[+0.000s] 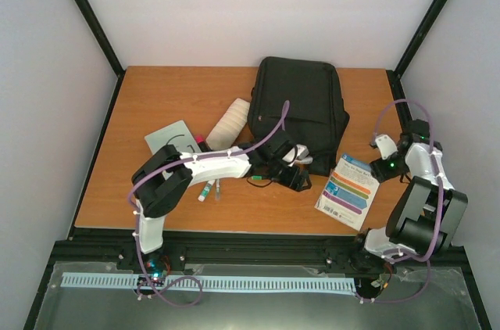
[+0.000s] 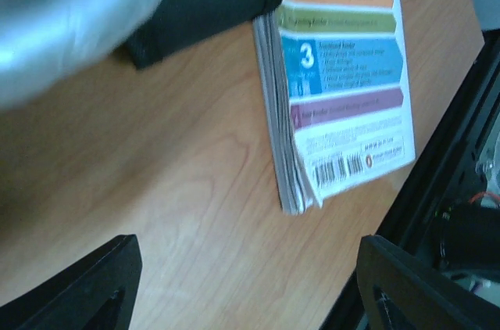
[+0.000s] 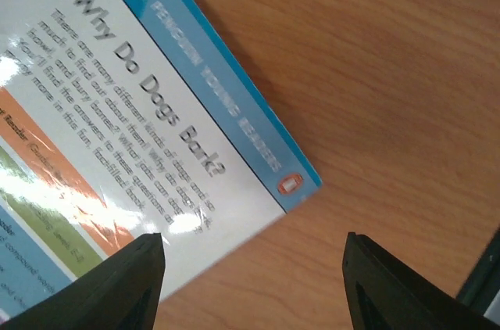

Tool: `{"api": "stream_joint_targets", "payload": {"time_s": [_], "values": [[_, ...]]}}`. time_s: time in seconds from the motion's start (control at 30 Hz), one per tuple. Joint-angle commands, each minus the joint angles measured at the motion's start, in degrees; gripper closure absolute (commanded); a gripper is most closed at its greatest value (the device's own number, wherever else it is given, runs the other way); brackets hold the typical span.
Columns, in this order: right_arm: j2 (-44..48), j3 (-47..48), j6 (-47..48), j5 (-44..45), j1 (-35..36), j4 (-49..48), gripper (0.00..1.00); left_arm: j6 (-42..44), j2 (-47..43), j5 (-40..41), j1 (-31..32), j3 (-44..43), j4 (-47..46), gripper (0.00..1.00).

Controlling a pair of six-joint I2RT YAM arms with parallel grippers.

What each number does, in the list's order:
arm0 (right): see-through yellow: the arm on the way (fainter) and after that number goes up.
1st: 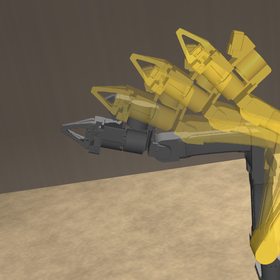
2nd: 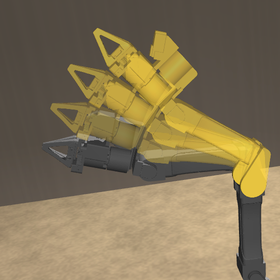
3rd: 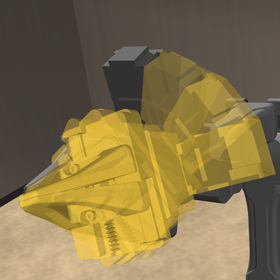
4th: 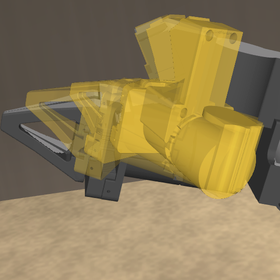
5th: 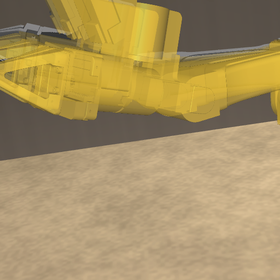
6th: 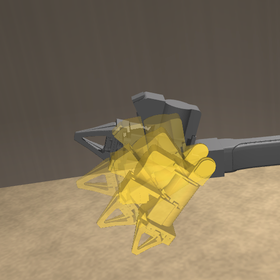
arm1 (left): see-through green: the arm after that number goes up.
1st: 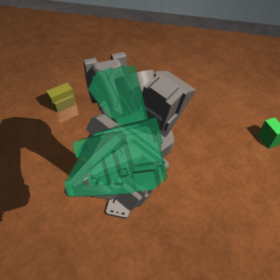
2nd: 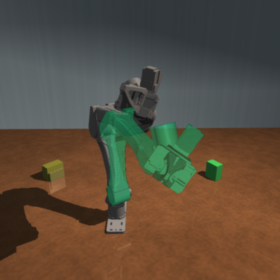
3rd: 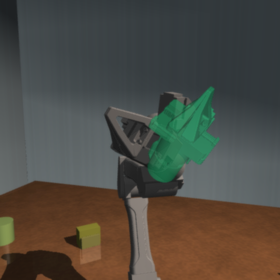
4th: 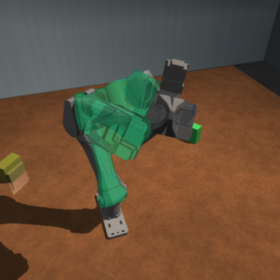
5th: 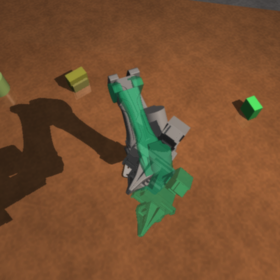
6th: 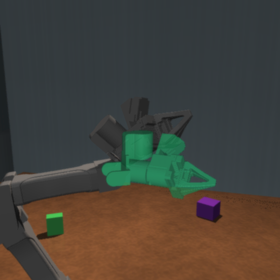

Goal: Pack the student bag
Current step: Pick up the book from the center of the board.

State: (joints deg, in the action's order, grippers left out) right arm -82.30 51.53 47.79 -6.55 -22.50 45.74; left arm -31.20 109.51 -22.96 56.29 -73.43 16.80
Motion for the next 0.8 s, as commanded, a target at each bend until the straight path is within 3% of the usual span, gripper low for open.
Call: {"api": "stream_joint_targets", "payload": {"time_s": [0.0,0.33,0.53,0.77], "values": [[-0.5,1.3,-2.2,-6.3,-6.1,5.9,0.36,-1.2,4.1,3.5,0.7,-6.3,0.0,0.24],[-12.2,2.1,2.0,-18.1,-15.8,12.9,0.35,1.8,13.6,2.9,3.2,-19.1,4.7,0.29],[-14.2,0.8,1.6,-19.8,-15.9,12.7,0.33,5.5,20.4,10.9,6.5,-28.8,14.8,0.29],[-18.8,0.1,1.0,-21.9,-15.8,13.0,0.27,4.0,24.2,15.4,6.7,-31.1,16.6,0.46]]}}
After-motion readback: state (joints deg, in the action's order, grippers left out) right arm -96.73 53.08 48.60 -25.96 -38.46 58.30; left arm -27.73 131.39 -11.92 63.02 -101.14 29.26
